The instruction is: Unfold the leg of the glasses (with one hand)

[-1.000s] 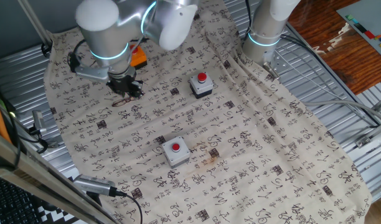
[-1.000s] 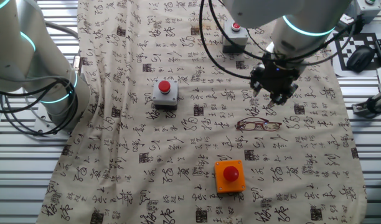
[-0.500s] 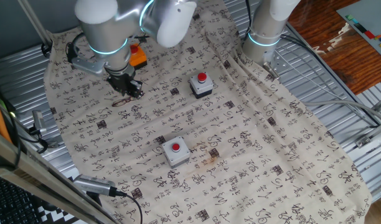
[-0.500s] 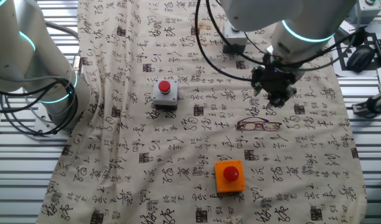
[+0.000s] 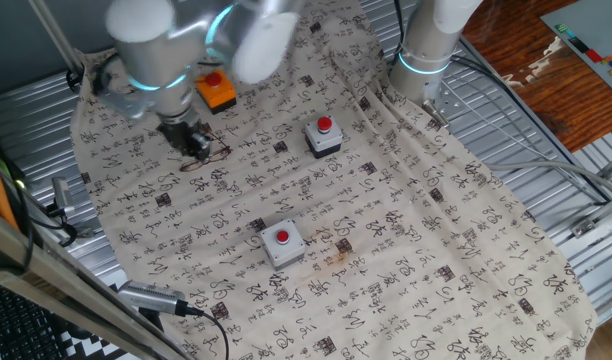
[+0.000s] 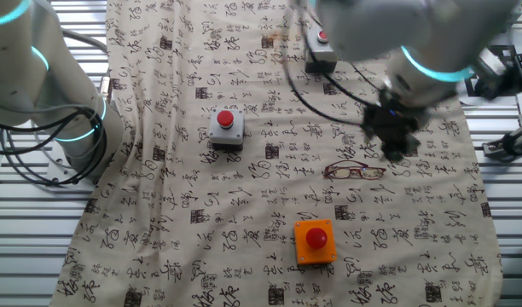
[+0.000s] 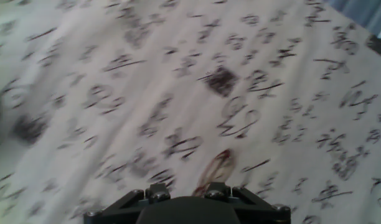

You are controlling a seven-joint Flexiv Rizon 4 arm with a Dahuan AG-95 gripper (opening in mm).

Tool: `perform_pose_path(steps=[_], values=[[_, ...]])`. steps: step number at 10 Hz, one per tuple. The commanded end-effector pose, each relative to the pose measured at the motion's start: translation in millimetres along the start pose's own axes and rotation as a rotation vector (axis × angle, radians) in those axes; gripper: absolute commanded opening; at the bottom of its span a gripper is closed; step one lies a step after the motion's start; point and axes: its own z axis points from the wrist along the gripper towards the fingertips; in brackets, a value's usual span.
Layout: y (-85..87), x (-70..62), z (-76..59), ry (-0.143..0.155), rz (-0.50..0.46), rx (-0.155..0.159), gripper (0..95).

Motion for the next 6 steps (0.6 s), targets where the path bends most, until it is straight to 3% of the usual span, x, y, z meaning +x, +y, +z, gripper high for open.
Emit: perform_pose_path(steps=[1, 3, 5, 6], values=[[0.8, 4.5, 0.8, -0.002, -0.01, 0.005, 38.0], [1.3, 5.7, 0.8, -0.003, -0.01, -0.001, 38.0], [1.3, 5.7, 0.8, -0.009, 0.063, -0.009, 38.0], [1.3, 5.7, 0.8, -0.007, 0.145, -0.009, 38.0]])
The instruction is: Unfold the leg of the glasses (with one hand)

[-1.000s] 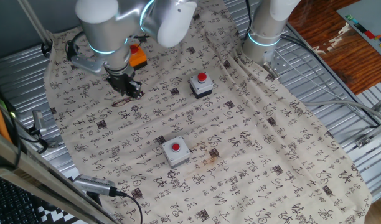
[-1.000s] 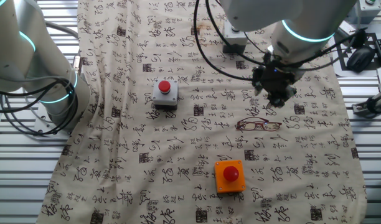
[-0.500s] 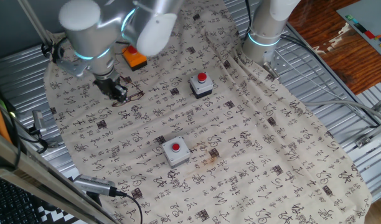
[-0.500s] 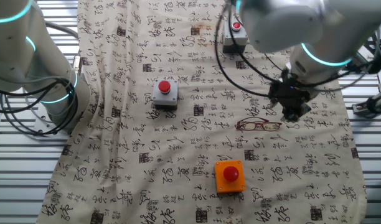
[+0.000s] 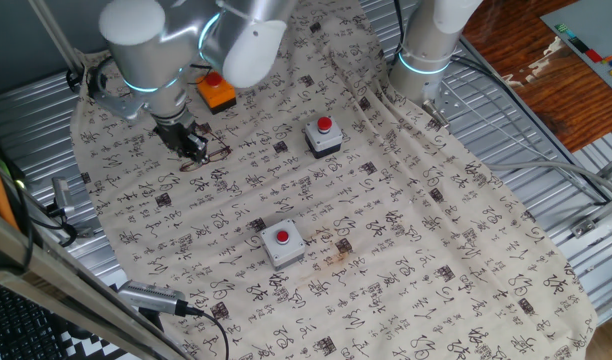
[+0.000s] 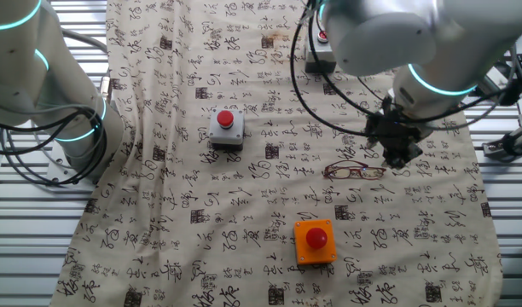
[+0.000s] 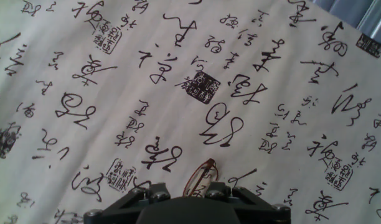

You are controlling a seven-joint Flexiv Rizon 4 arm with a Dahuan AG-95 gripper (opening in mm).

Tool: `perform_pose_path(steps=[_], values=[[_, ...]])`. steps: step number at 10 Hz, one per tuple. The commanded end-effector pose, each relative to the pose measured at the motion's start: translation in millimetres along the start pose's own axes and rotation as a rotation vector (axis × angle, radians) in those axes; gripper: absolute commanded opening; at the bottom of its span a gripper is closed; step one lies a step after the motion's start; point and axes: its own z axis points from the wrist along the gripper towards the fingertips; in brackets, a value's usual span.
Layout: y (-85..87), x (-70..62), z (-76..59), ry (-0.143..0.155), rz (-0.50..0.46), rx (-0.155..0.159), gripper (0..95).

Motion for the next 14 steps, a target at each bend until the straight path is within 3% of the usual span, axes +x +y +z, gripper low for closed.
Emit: perform_pose_path(steps=[1, 2, 4, 8, 14], values=[[0.6, 0.7, -0.7, 0.003, 0.146, 0.006, 38.0], [0.6, 0.7, -0.7, 0.005, 0.18, 0.006, 38.0], [-1.5, 0.1, 0.4, 0.041, 0.234, 0.01, 38.0], [-13.0, 5.5, 11.6, 0.029, 0.233, 0.003, 38.0], [-12.8, 8.7, 15.3, 0.036, 0.254, -0.016, 38.0]])
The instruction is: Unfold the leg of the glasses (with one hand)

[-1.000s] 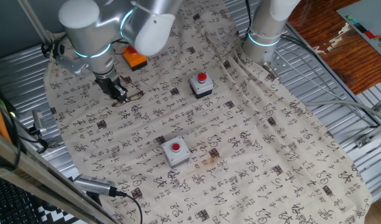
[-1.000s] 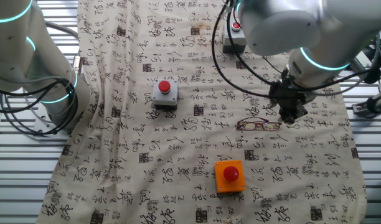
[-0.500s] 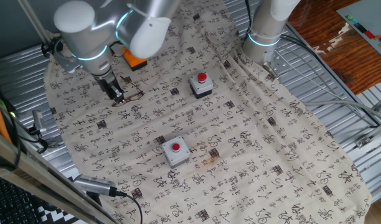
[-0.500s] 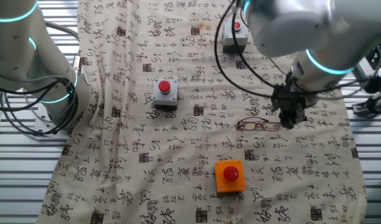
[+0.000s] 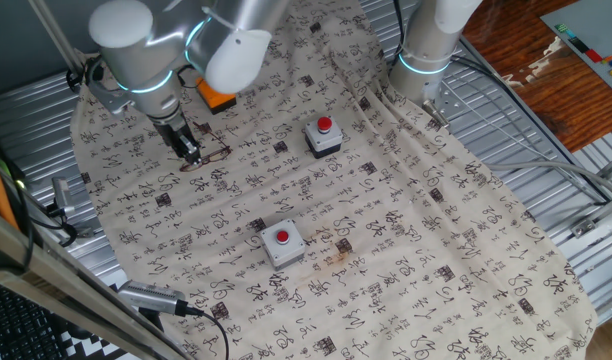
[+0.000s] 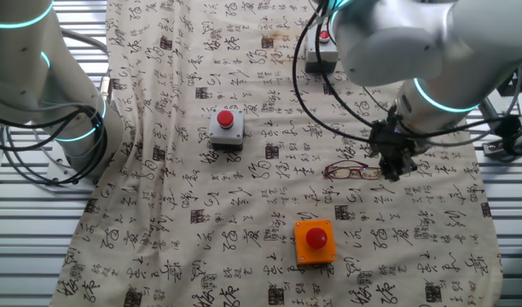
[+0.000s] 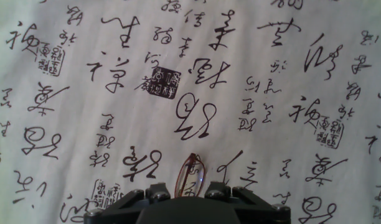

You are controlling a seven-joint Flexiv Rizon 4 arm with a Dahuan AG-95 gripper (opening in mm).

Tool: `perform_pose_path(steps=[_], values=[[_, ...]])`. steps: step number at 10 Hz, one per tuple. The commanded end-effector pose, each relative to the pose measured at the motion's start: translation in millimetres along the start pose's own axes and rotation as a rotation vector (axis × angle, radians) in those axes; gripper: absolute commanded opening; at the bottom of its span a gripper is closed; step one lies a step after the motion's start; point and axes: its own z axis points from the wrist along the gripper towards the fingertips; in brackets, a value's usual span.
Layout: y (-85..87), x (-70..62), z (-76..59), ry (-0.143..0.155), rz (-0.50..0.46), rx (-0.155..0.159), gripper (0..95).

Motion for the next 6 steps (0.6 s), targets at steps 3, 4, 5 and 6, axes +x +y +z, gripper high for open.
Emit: perform_pose_path(steps=[3, 4, 5, 6], values=[[0.1, 0.0, -3.1, -0.02, 0.026, -0.047, 38.0], [0.1, 0.0, -3.1, -0.024, 0.076, -0.082, 19.0], [0.1, 0.0, -3.1, -0.02, 0.094, -0.074, 19.0], [0.1, 0.0, -3.1, -0.017, 0.115, -0.072, 19.0]])
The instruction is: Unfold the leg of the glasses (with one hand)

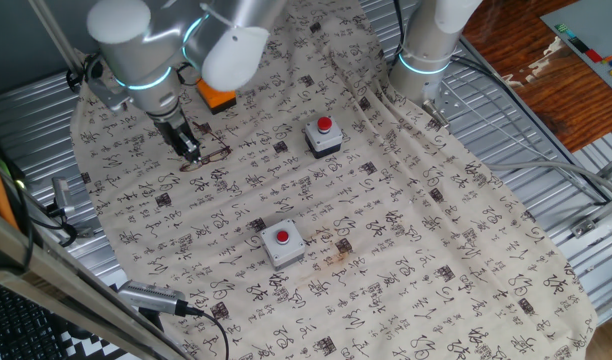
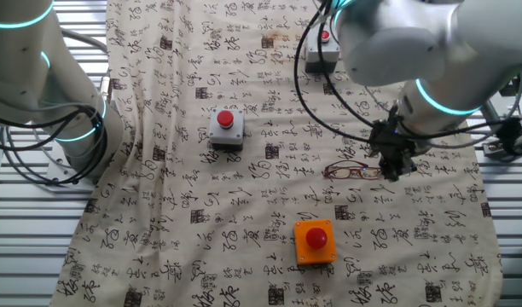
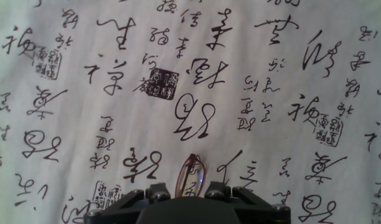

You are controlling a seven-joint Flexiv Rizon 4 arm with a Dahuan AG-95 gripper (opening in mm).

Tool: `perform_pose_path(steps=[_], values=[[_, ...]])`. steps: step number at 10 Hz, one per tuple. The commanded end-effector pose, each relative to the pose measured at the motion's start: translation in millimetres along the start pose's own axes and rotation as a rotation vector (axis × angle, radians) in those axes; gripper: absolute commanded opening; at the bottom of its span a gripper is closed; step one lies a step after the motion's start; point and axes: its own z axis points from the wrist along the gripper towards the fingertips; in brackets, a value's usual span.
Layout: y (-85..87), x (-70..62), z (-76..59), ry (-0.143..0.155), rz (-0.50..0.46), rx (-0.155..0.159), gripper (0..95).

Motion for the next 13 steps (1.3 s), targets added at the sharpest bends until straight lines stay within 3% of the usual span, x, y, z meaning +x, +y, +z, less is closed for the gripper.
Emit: perform_pose_path(steps=[1, 13], values=[[0.3, -2.0, 0.7, -0.001, 0.105, -0.027, 19.0], [5.1, 4.8, 24.1, 0.0, 0.112, -0.018, 19.0]])
